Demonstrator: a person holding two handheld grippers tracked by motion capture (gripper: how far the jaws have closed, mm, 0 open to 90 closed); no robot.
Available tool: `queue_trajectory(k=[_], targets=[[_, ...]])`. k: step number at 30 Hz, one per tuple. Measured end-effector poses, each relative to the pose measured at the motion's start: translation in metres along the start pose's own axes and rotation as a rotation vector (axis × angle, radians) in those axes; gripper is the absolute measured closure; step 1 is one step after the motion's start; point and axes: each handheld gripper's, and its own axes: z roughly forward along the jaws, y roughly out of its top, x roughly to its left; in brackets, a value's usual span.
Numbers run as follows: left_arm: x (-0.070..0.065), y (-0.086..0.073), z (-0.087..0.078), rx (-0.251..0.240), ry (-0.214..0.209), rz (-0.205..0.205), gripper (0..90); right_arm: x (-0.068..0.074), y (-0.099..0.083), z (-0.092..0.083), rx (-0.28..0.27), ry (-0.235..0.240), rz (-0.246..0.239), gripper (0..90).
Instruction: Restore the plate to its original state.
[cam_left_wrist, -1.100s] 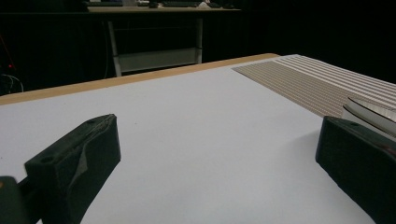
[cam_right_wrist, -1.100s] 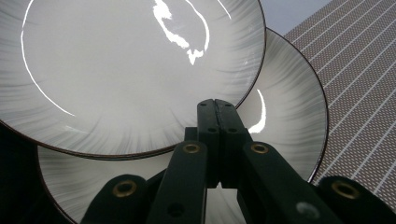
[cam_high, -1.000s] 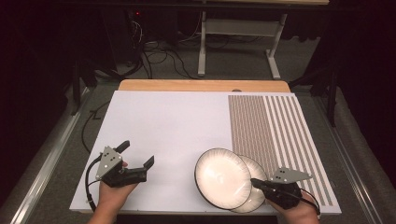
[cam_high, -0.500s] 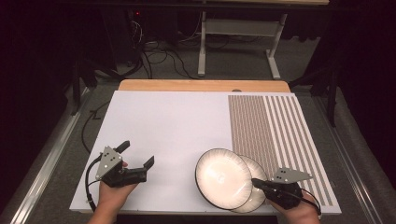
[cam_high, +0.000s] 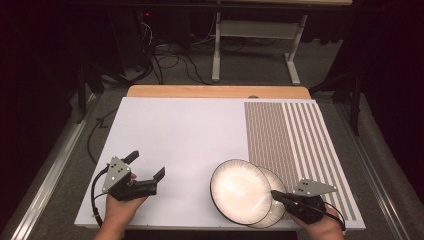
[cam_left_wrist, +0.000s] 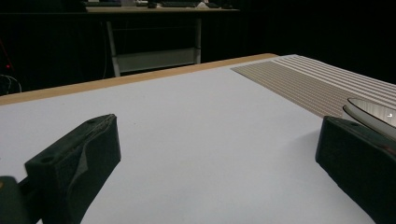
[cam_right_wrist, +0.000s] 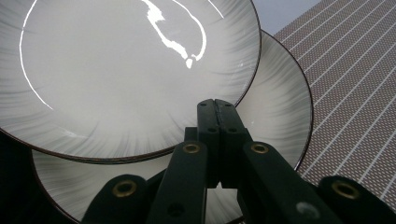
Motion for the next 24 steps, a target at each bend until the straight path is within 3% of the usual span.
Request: queue_trajectory(k=[24], targets=[[0.0024, 0.0010, -0.0023, -0.006, 0.003, -0.003, 0.8, -0.0019, -0.0017, -0.0040, 0.000, -0.018, 0.009, 90.0]])
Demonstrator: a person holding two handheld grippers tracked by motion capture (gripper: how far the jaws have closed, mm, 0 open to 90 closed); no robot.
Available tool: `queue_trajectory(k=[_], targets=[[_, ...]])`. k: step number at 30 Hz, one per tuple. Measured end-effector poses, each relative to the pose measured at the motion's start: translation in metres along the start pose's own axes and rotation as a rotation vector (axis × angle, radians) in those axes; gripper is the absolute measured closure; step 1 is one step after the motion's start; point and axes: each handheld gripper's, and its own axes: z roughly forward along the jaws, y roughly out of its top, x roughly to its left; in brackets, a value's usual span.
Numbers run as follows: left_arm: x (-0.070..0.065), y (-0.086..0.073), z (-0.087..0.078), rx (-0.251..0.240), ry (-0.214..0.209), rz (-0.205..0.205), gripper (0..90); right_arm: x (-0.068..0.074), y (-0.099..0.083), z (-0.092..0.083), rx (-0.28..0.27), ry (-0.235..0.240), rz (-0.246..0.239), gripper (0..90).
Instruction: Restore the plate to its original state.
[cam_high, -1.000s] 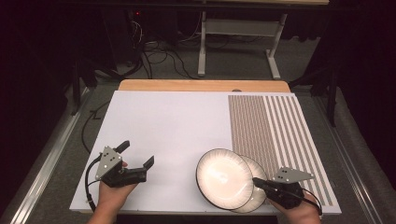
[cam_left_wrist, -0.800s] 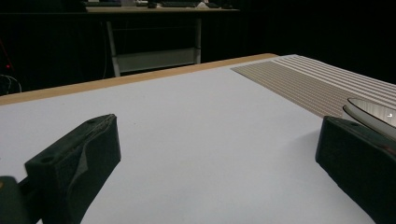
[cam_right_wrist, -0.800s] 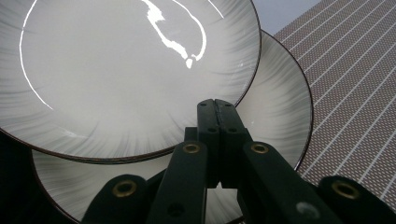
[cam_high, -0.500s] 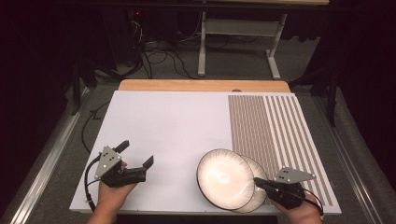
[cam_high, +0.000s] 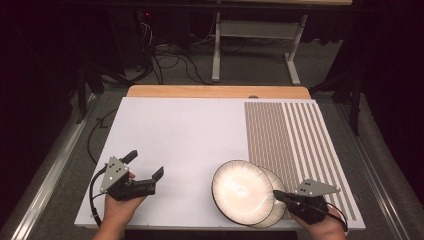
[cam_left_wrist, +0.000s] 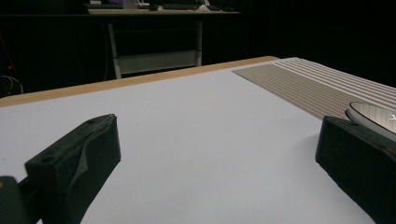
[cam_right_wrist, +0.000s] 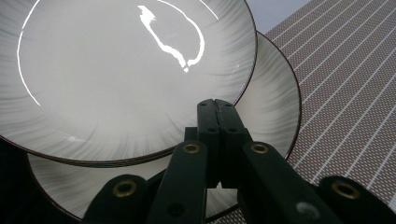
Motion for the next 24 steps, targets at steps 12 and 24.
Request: queue_trajectory(k=[12, 24], targets=[[0.0007, 0.0000, -0.0004, -0.001, -0.002, -0.005, 0.8, -0.0021, -0.0014, -0.0017, 0.001, -0.010, 0.003, 90.0], [0.0008, 0.0000, -0.0007, -0.002, -0.002, -0.007, 0.8, -0.0083, -0.0038, -0.0099, -0.017, -0.030, 0.027, 90.0]])
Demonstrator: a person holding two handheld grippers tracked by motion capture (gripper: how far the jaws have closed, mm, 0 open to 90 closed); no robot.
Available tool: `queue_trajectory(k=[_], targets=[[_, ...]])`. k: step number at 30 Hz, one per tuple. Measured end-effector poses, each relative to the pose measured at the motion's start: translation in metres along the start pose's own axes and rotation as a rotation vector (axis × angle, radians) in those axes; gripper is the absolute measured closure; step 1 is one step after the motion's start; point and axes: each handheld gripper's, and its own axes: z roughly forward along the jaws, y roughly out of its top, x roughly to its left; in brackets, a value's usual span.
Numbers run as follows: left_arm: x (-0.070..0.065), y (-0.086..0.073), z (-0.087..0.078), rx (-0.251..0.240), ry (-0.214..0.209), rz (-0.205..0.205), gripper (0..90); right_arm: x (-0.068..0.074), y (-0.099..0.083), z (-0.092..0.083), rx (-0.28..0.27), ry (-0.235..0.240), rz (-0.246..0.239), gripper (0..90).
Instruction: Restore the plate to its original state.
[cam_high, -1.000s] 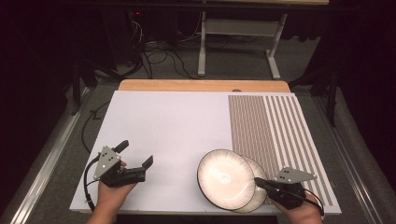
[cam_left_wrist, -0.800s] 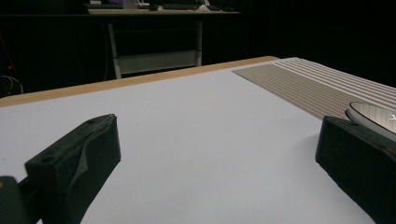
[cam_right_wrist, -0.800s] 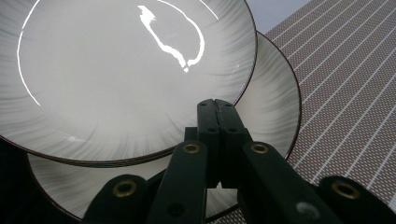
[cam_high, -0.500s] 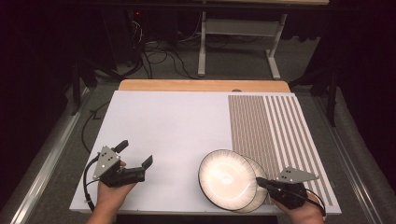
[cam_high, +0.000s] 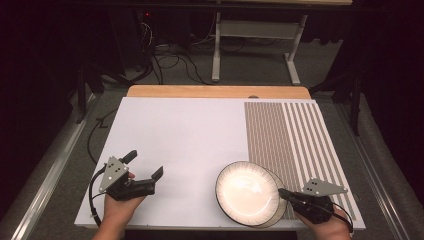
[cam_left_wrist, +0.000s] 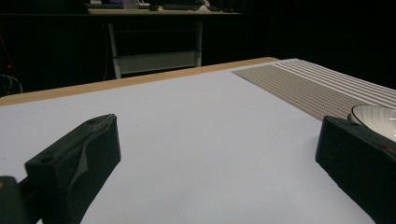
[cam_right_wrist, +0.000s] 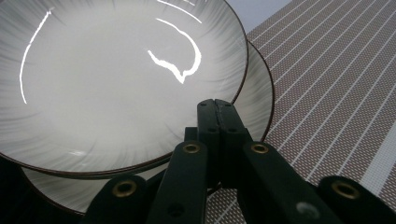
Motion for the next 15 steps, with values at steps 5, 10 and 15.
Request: queue_trajectory(k=[5, 10, 15], targets=[[0.0000, -0.0001, 0.0002, 0.001, 0.000, 0.001, 0.8, -0.0017, -0.0012, -0.0026, -0.002, -0.006, 0.001, 90.0], [0.0000, -0.0001, 0.0000, 0.001, 0.000, 0.000, 0.7, -0.0016, -0.0011, -0.0031, -0.002, -0.008, 0.001, 90.0], [-0.0001, -0.0002, 0.0001, 0.002, -0.002, 0.002, 0.8, -0.0048, -0.0021, -0.0061, -0.008, -0.024, 0.008, 90.0]])
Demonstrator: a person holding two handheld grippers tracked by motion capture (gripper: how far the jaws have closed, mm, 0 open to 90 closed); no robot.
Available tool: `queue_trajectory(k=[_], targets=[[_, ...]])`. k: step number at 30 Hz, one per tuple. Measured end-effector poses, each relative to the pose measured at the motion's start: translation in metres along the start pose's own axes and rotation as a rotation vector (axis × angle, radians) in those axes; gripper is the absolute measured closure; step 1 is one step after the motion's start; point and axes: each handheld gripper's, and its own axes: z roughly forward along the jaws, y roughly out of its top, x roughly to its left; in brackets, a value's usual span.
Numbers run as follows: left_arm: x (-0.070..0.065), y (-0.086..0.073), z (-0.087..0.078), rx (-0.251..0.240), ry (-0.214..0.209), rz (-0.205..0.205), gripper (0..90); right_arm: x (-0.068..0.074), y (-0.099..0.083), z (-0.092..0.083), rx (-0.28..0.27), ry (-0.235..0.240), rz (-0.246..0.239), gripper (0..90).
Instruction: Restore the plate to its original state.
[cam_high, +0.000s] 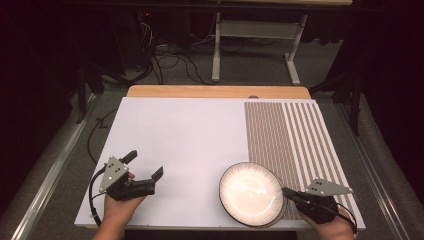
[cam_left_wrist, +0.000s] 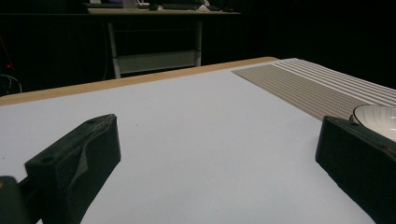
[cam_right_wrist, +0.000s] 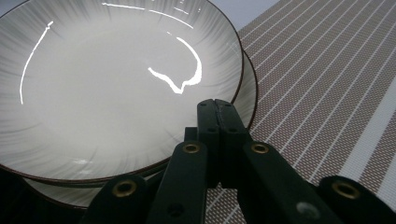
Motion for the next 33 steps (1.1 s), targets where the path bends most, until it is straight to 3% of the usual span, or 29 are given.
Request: queue_trajectory(k=[5, 6, 11, 19, 26, 33], targets=[[0.000, 0.000, 0.000, 0.000, -0.001, -0.001, 0.8, -0.007, -0.002, -0.007, -0.015, -0.025, 0.028, 90.0], [0.000, 0.000, 0.000, 0.002, 0.000, 0.000, 0.8, -0.008, -0.002, -0.008, -0.016, -0.013, 0.042, 90.0], [0.000, 0.000, 0.000, 0.002, 0.000, 0.002, 0.8, -0.007, -0.001, -0.008, -0.024, -0.019, 0.024, 90.0], [-0.001, 0.000, 0.001, 0.001, -0.002, 0.001, 0.8, -0.011, -0.001, -0.011, -0.048, -0.042, 0.058, 85.5], [-0.001, -0.001, 0.001, 0.006, -0.001, 0.003, 0.8, -0.020, -0.001, -0.015, -0.090, -0.080, 0.083, 73.2], [-0.001, -0.001, 0.003, 0.009, -0.003, 0.002, 0.8, -0.032, 0.000, -0.023, -0.182, -0.148, 0.125, 51.0]])
